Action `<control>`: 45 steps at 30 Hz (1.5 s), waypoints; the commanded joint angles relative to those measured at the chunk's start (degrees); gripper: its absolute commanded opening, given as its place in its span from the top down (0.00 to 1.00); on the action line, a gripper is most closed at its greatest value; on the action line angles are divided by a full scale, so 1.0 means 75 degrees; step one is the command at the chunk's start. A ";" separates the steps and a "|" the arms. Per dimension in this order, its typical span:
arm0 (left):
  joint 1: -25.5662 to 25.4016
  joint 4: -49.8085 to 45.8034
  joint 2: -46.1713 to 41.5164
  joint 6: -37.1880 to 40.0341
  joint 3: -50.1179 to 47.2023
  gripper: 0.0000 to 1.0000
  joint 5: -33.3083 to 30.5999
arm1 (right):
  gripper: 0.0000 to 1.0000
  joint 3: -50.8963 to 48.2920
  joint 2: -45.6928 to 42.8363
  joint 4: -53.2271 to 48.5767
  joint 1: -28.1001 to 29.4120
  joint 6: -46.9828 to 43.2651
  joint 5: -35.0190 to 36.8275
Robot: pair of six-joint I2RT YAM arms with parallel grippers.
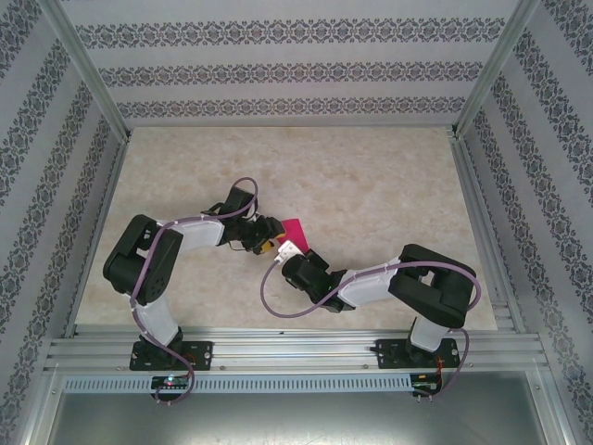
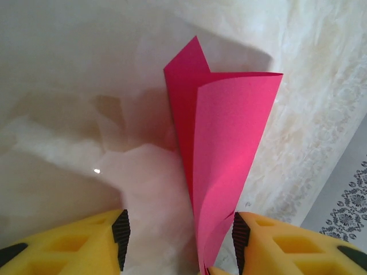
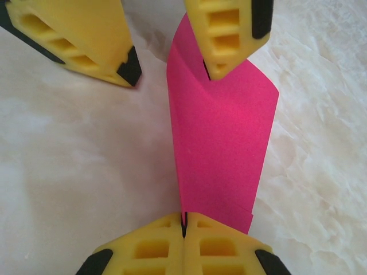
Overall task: Fold a paper plane with a square sheet of paper (pick it up from the middle)
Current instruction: Fold the wing for the fifth time at the center of the table.
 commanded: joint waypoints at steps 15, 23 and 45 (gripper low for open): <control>-0.0018 -0.0291 0.0172 0.0131 0.0579 0.69 0.0287 | 0.98 -0.0094 -0.0023 0.0345 -0.0051 0.0133 -0.0066; -0.0014 -0.0532 0.0207 0.0189 0.0655 0.83 0.0239 | 0.92 -0.0219 -0.0123 0.0439 -0.0058 0.0092 -0.0099; -0.0015 -0.0686 0.0044 0.0251 0.0692 1.00 0.0228 | 0.68 -0.0509 -0.0471 0.0320 0.0019 -0.0499 -0.0172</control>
